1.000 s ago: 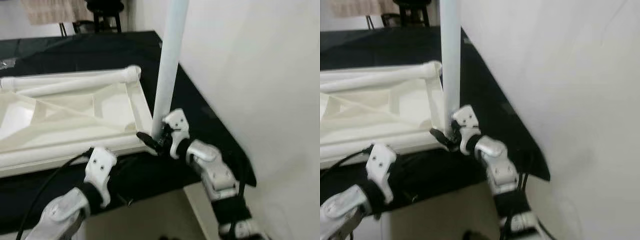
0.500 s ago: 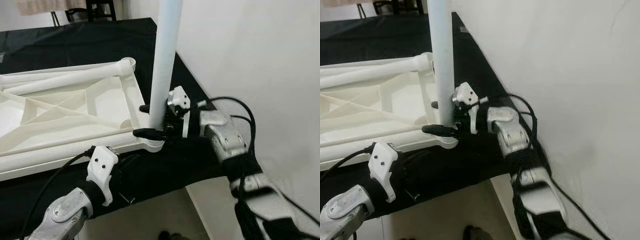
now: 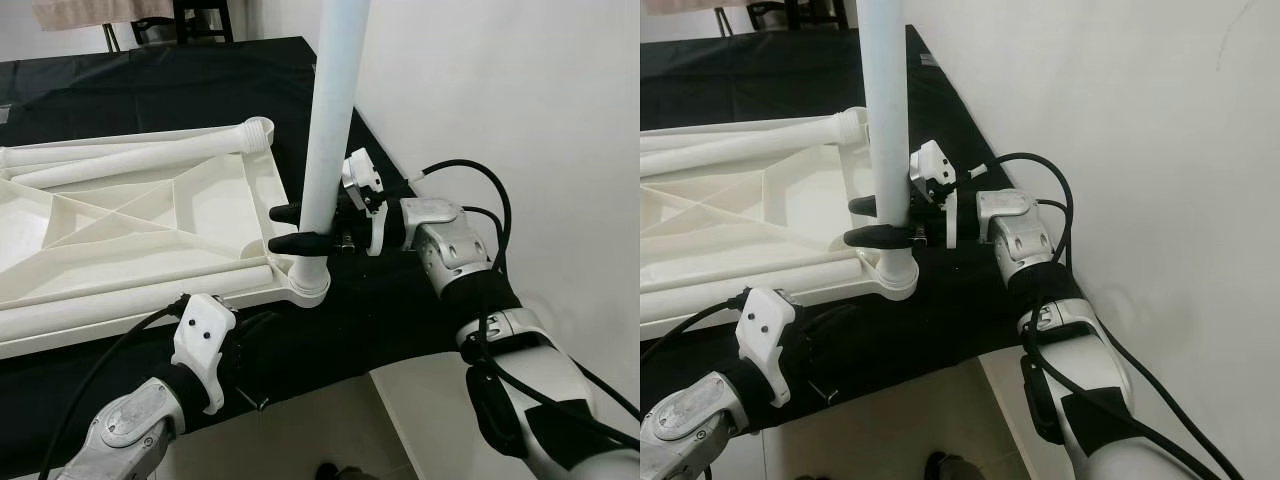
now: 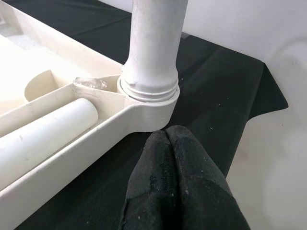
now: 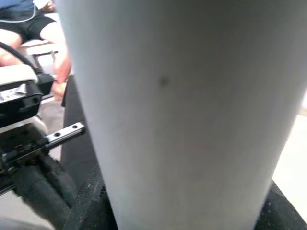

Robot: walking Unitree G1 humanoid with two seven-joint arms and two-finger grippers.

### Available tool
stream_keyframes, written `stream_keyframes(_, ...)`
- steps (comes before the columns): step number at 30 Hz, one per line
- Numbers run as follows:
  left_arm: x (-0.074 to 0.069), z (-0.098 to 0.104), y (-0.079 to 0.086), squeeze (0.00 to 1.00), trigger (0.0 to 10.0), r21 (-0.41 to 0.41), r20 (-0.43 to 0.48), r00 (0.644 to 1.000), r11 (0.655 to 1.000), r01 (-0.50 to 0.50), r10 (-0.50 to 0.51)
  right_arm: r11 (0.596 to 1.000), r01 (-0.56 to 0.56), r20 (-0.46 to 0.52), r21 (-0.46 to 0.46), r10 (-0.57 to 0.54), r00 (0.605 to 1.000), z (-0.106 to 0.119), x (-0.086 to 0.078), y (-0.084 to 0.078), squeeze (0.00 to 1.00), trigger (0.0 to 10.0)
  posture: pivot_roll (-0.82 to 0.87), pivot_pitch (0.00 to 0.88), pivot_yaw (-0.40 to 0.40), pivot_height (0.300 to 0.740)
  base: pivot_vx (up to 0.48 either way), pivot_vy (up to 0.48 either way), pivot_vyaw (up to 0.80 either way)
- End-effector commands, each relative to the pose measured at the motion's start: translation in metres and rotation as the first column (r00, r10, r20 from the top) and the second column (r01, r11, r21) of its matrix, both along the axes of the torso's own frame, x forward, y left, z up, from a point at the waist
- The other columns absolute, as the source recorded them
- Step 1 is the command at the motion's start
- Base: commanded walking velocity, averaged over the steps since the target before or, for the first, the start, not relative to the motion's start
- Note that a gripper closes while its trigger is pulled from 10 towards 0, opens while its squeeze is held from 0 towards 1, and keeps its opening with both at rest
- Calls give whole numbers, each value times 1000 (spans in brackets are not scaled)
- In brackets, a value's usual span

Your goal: Building children table

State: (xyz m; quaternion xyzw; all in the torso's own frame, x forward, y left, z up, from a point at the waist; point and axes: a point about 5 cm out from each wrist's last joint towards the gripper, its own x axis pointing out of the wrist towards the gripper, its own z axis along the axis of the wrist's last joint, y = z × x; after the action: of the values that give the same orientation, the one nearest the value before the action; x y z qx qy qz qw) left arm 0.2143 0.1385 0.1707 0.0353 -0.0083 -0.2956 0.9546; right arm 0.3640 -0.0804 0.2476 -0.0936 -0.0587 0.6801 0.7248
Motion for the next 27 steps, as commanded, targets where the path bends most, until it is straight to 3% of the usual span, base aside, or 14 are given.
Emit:
stream_keyframes(1,-4,-2,-3,0,10000,-4,-10,1000,1000,11,-11,995,96,-42,0,-96,995,-18,2,-10,0,0,95,225,-134,740,0,0,0)
stream_keyframes(4,-5,-2,-3,0,10000,-5,-10,1000,1000,13,-13,982,187,-49,3,-187,981,-25,3,-13,0,0,93,226,-134,740,0,0,0)
stream_keyframes(5,-5,-2,-2,0,10000,-4,-11,1000,1000,14,-14,940,342,-73,10,-340,938,-38,3,-15,0,0,91,224,-130,740,0,0,0)
stream_keyframes(6,-5,-2,0,0,10000,-2,-13,1000,1000,15,-15,782,623,-122,-5,-619,776,-62,1,-17,0,0,85,229,-119,740,0,0,0)
stream_keyframes(7,-5,-1,1,0,10000,-1,-13,1000,1000,17,-17,658,749,-145,-77,-751,644,-87,-13,-20,0,0,86,233,-115,740,0,0,0)
stream_keyframes(8,-4,-1,1,0,10000,1,-15,1000,1000,18,-18,598,793,-141,-116,-801,582,-104,-32,-18,0,0,90,242,-113,740,0,0,0)
stream_keyframes(10,-4,-1,2,0,10000,1,-15,1000,1000,19,-19,604,786,-147,-133,-796,587,-112,-45,-13,0,0,72,227,-111,740,0,0,0)
stream_keyframes(11,-4,-1,2,0,10000,-2,-16,1000,1000,21,-21,653,747,-153,-127,-757,635,-112,-49,-7,0,0,72,227,-111,740,0,0,0)
stream_keyframes(17,-1,-1,-3,0,10000,-4,-11,999,1000,30,-30,674,732,-139,-99,-738,661,-100,-28,-4,0,0,82,216,-125,740,0,0,0)
stream_keyframes(18,-1,0,-3,0,10000,-7,-3,1000,1000,24,-24,708,700,-115,-97,-706,698,-93,-24,4,0,10000,83,213,-129,740,0,0,0)
stream_keyframes(21,0,1,-1,0,10000,-5,2,1000,1000,11,-11,724,686,-104,-71,-689,717,-82,-23,10,0,10000,80,211,-131,740,0,0,0)
stream_keyframes(22,1,1,-1,0,10000,-5,2,1000,1000,11,-11,749,660,-113,-62,-662,741,-76,-24,12,871,10000,79,210,-131,740,0,0,0)
stream_keyframes(24,1,1,-1,0,10000,-5,2,1000,1000,11,-11,761,647,-120,-58,-648,752,-72,-28,14,871,10000,79,210,-131,740,0,0,0)
stream_keyframes(27,1,1,-1,0,10000,-6,3,1000,1000,13,-13,773,632,-125,-51,-633,764,-65,-29,13,1000,10000,80,209,-131,740,0,0,0)
